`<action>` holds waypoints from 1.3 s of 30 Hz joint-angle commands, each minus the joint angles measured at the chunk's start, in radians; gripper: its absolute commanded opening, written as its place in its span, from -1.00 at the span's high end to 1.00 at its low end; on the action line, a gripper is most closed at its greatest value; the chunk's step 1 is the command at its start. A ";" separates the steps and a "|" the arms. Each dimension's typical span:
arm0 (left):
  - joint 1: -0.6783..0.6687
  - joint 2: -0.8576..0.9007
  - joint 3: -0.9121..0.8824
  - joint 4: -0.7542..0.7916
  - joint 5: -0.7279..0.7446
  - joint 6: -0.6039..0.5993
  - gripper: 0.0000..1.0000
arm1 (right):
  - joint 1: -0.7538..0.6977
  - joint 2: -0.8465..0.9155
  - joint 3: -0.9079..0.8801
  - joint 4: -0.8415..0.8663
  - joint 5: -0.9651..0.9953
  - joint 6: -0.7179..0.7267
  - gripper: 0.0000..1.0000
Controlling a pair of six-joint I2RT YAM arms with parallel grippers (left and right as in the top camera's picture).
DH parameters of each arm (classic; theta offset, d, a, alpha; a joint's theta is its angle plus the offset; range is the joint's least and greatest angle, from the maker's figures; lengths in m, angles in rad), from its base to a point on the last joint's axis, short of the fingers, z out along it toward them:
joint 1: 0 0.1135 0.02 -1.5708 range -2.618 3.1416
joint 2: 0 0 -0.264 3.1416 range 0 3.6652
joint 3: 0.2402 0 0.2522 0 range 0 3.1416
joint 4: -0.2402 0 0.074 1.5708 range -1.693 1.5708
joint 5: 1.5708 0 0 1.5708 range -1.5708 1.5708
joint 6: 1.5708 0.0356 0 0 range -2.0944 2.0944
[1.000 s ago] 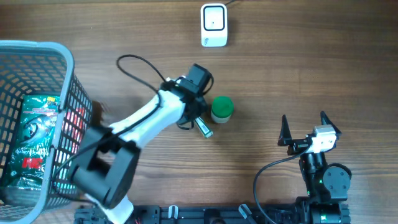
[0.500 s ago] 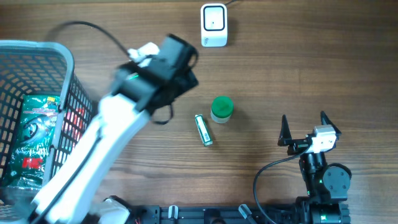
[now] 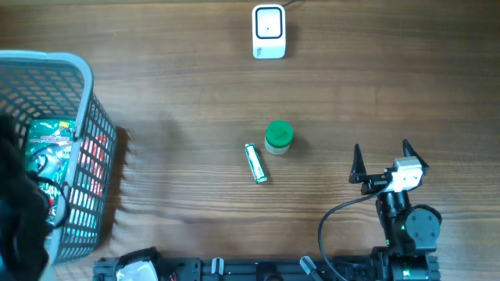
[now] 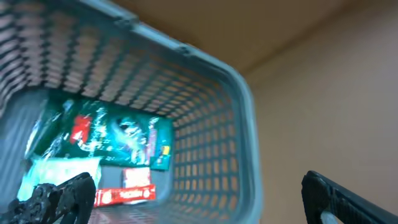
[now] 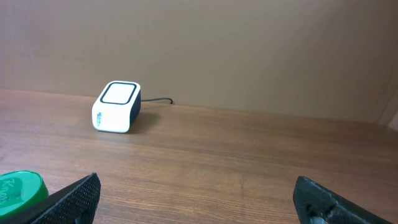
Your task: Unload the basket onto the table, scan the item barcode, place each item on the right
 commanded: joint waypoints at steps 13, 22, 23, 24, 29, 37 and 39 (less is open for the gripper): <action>0.272 0.520 -0.184 -0.163 0.254 0.010 -1.00 | 0.004 -0.006 -0.001 0.003 0.010 -0.006 -0.99; 0.280 0.573 -0.387 -0.068 0.325 0.092 -1.00 | 0.004 -0.006 -0.001 0.003 0.010 -0.006 -0.99; 0.286 0.573 -0.405 -0.056 0.326 0.092 -1.00 | 0.004 -0.006 -0.001 0.003 0.010 -0.005 -0.99; 0.293 0.573 -0.418 -0.046 0.326 0.093 -1.00 | 0.004 -0.006 -0.001 0.003 0.010 -0.006 -0.99; 0.350 0.573 -0.510 0.045 0.366 0.093 -1.00 | 0.004 -0.006 -0.001 0.003 0.010 -0.005 -0.99; 0.388 0.587 -0.658 0.269 0.376 0.093 -0.52 | 0.004 -0.006 -0.001 0.003 0.010 -0.006 -0.99; 0.388 0.604 -0.675 0.297 0.373 0.093 -0.46 | 0.004 -0.006 -0.001 0.003 0.010 -0.005 -0.99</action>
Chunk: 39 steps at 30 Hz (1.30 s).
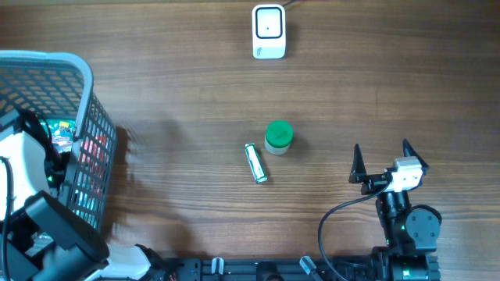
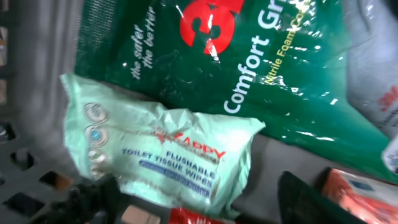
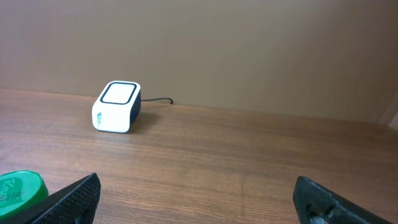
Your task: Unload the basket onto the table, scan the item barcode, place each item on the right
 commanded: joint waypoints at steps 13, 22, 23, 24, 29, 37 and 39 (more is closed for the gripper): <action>0.005 0.183 -0.060 0.107 -0.025 0.054 0.92 | 0.004 -0.006 -0.001 0.003 0.010 -0.005 -0.99; 0.005 -0.034 0.366 -0.254 -0.025 0.057 0.92 | 0.004 -0.006 -0.001 0.003 0.010 -0.005 -0.99; 0.005 -0.081 0.460 -0.302 -0.025 0.067 0.92 | 0.004 -0.006 -0.001 0.003 0.010 -0.006 -0.99; 0.005 -0.124 0.528 -0.326 -0.024 0.077 0.92 | 0.004 -0.006 -0.001 0.003 0.010 -0.005 -0.99; -0.019 -0.376 0.647 -0.340 0.021 0.076 0.92 | 0.004 -0.006 -0.001 0.003 0.010 -0.005 -0.99; -0.494 -0.540 0.612 -0.306 0.200 0.182 0.92 | 0.004 -0.006 -0.001 0.003 0.010 -0.006 -0.99; -0.624 -0.521 0.565 -0.271 0.199 0.282 0.92 | 0.004 -0.006 -0.001 0.003 0.010 -0.005 -0.99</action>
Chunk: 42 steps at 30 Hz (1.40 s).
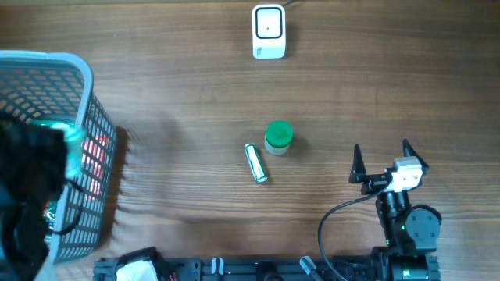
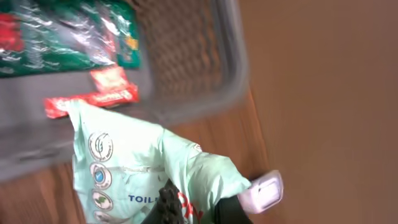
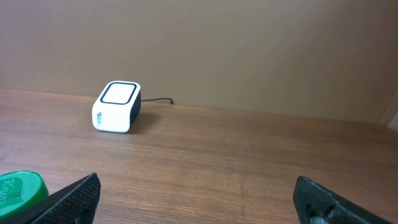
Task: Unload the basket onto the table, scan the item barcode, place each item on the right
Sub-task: 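Place the light green wipes pack on the table left of the bottle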
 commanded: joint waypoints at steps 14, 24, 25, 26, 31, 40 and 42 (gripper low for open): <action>-0.780 0.548 -0.689 0.632 -0.006 -0.077 0.92 | 0.004 -0.006 -0.001 0.003 0.010 -0.005 -0.99; -0.767 0.614 -0.647 0.633 -0.137 -0.420 0.20 | 0.004 -0.006 -0.001 0.003 0.010 -0.005 -1.00; -0.750 0.584 -0.629 0.623 -0.146 -0.420 -0.40 | 0.004 -0.006 -0.001 0.003 0.010 -0.005 -0.99; -0.729 0.551 -0.605 0.615 -0.150 -0.412 -0.94 | 0.004 -0.006 -0.001 0.003 0.010 -0.005 -0.99; -0.657 0.409 -0.452 0.568 -0.150 -0.285 -1.00 | 0.004 -0.006 -0.001 0.003 0.010 -0.006 -1.00; -0.409 0.111 -0.068 0.263 -0.467 -0.072 -1.00 | 0.004 -0.006 -0.001 0.003 0.010 -0.005 -0.99; -0.317 0.058 -0.068 0.228 -0.522 -0.072 -1.00 | 0.004 -0.006 -0.001 0.003 0.010 -0.006 -0.99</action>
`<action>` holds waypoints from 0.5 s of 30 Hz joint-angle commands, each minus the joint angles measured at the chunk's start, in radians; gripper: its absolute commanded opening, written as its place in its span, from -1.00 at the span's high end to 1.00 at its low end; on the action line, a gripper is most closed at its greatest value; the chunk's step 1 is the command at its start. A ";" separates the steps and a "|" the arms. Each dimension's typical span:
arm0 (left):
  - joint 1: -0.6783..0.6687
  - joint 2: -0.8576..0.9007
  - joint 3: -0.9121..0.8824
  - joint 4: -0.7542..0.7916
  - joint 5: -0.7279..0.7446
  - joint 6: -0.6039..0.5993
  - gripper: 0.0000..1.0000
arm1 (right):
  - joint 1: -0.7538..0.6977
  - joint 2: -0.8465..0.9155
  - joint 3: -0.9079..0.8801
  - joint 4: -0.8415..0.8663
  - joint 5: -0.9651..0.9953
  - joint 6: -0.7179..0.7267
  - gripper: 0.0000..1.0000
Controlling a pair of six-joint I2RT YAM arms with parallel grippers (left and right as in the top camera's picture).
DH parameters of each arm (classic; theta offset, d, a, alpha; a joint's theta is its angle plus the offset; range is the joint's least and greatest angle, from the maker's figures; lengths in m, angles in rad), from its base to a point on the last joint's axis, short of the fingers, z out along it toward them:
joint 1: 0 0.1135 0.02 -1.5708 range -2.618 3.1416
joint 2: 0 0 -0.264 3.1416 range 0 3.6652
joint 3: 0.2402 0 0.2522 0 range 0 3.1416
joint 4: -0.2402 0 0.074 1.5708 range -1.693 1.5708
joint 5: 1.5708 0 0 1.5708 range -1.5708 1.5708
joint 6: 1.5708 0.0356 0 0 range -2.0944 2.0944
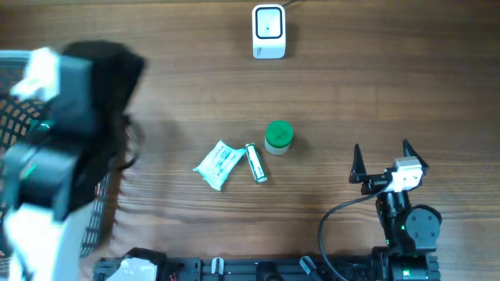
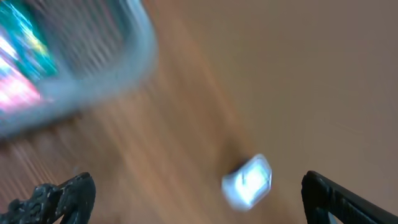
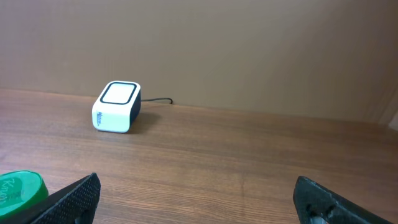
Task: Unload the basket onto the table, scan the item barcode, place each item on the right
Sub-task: 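Place the light green wipes pack on the table left of the bottle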
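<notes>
A mint-green pack of wipes (image 1: 218, 165) lies flat on the wooden table, just left of a small green-and-white tube (image 1: 255, 163). The white barcode scanner (image 1: 269, 31) stands at the far edge, also visible as a blurred scanner (image 2: 247, 180) and a sharp scanner (image 3: 116, 106). My left arm (image 1: 70, 117) is a large blur over the basket; my left gripper (image 2: 199, 205) is open and empty. My right gripper (image 1: 383, 164) rests open at the near right, nothing between its fingers.
A green-lidded jar (image 1: 278, 136) stands right of the tube, and its lid (image 3: 22, 190) shows at the lower left in the right wrist view. The grey mesh basket (image 2: 74, 62) with other packets sits at the table's left end, mostly hidden under my left arm.
The wipes pack has left my left gripper and now lies on the table beside the tube. My left gripper, then shut on it, is open. The right arm has not moved.
My left gripper was open above the basket, then open low inside it over the wipes pack. Later it held the pack above the basket's rim. Now the pack lies mid-table and the gripper is open. The right arm stayed still throughout.
</notes>
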 commanded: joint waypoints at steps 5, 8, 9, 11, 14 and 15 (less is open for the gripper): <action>0.463 -0.120 0.011 -0.264 -0.167 -0.219 -1.00 | 0.004 -0.006 -0.001 0.003 0.010 -0.005 -0.99; 0.644 -0.090 -0.014 -0.294 -0.100 -0.254 -1.00 | 0.004 -0.006 -0.001 0.003 0.010 -0.005 -0.99; 0.692 -0.071 -0.027 -0.294 -0.074 -0.249 -1.00 | 0.004 -0.006 -0.001 0.003 0.010 -0.006 -0.99; 0.777 -0.014 -0.048 -0.295 -0.014 -0.249 -1.00 | 0.004 -0.006 -0.001 0.003 0.010 -0.006 -0.99; 0.859 0.099 -0.052 -0.266 0.097 -0.143 -1.00 | 0.004 -0.006 -0.001 0.003 0.010 -0.005 -0.99; 0.879 0.143 -0.052 -0.247 0.145 -0.088 -1.00 | 0.004 -0.006 -0.001 0.003 0.010 -0.005 -0.99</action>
